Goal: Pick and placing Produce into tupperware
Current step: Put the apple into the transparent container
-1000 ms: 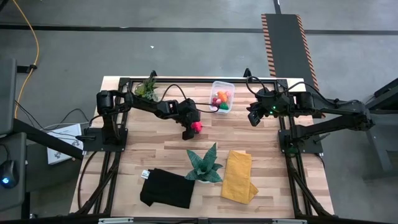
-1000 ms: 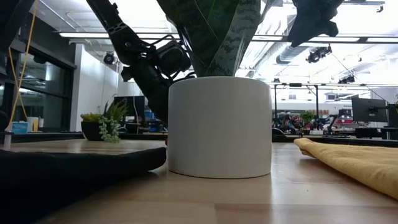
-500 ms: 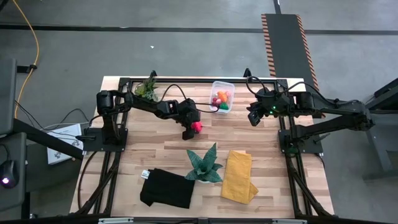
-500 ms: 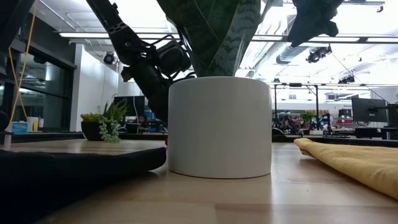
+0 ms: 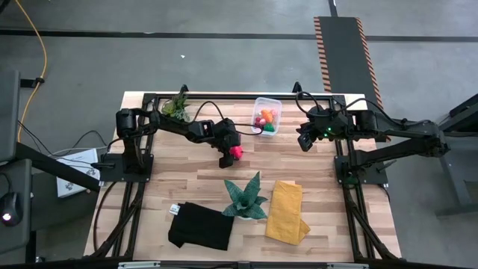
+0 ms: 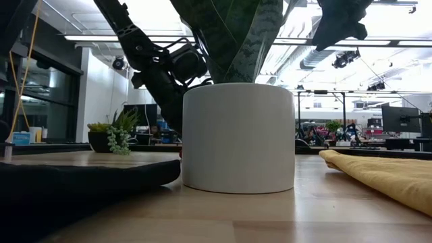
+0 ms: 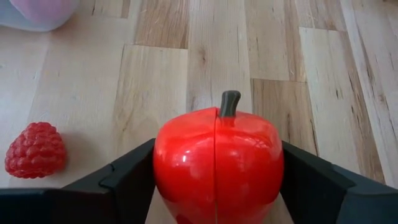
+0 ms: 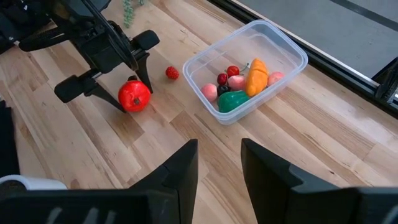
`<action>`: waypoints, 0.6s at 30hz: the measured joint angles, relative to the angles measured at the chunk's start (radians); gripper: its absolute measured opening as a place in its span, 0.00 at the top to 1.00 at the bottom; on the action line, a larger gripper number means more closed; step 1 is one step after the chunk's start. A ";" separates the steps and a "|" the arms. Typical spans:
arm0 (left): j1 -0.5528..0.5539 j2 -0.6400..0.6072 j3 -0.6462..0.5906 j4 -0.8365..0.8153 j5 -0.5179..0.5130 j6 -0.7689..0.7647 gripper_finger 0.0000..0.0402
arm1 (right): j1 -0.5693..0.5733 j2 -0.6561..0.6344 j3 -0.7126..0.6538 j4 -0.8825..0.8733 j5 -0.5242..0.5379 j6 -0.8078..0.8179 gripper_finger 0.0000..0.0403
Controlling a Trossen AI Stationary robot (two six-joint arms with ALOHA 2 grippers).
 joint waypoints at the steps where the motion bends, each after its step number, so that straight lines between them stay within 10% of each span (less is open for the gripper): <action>1: 0.000 0.000 0.000 0.000 0.000 0.000 0.30 | 0.000 0.000 0.000 0.000 0.000 0.000 0.72; 18: 0.000 0.000 0.000 0.000 0.000 -0.019 0.25 | 0.000 0.000 0.000 0.000 0.000 0.000 0.72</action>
